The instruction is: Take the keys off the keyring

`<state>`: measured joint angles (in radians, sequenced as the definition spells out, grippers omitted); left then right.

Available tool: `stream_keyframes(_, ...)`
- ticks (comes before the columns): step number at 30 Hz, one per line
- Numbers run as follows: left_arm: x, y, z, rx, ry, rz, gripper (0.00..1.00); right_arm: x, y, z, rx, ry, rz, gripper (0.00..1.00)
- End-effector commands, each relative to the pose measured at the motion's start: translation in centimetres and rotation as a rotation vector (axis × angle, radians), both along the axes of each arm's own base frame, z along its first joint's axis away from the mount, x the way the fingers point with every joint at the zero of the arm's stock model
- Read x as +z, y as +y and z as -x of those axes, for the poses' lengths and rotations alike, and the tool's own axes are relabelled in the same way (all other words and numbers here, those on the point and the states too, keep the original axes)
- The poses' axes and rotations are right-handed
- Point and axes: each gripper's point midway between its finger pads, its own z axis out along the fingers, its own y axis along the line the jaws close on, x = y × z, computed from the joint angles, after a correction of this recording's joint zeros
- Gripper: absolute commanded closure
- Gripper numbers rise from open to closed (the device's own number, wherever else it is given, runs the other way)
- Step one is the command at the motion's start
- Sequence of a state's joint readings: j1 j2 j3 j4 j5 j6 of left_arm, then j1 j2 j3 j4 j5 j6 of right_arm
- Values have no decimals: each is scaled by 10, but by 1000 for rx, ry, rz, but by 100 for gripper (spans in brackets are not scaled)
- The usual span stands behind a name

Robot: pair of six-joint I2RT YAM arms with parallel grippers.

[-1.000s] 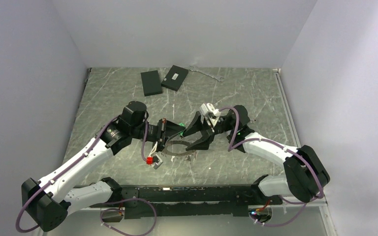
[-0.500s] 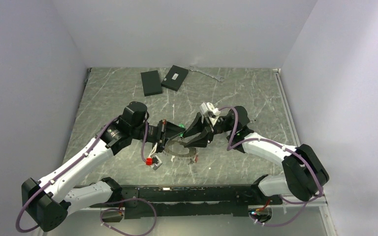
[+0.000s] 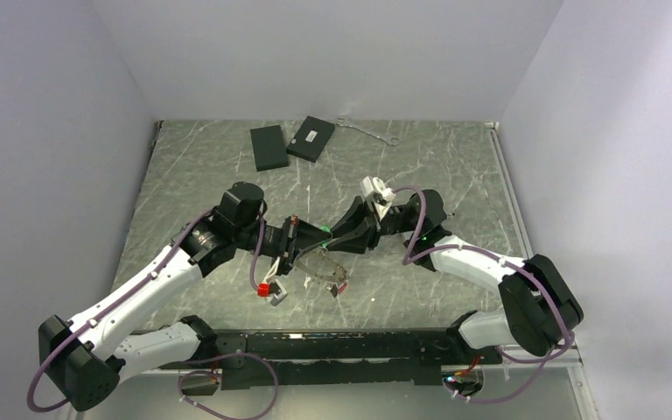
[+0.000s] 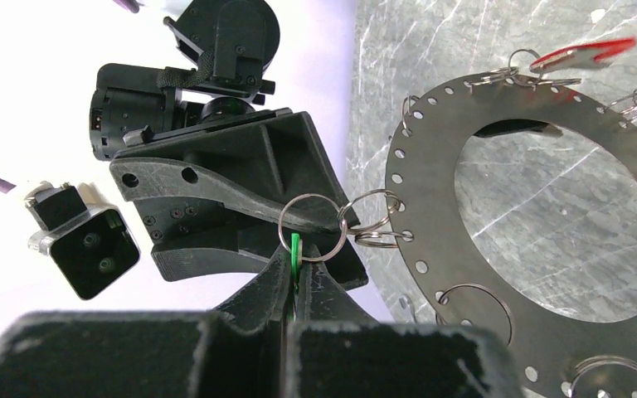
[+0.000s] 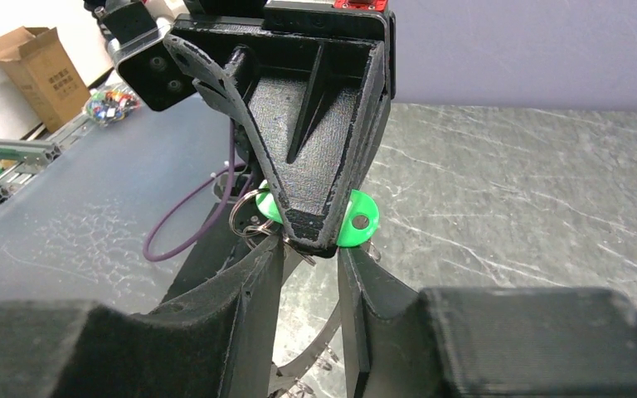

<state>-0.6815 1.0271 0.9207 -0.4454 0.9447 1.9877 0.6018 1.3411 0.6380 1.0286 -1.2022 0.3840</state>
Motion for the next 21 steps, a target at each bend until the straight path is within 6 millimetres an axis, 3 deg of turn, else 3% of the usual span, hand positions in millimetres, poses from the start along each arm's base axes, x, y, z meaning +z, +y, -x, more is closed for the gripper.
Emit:
stream_keyframes(1,26,-5,9,-72,-61,62,100,9,-2,8,26,-74,-44,67)
stream_keyframes(4,27,-5,8,-64,-59,63,100,6,-2,11,42,-73,-34,66)
stream_keyframes(8,29,-5,7,-53,-57,63,100,0,-2,14,55,-78,-24,57)
stream_keyframes(15,28,-3,6,-40,-52,60,100,-4,0,16,64,-74,-17,69)
stream_keyframes(21,30,-1,1,8,-30,60,100,-4,1,15,55,-68,-14,90)
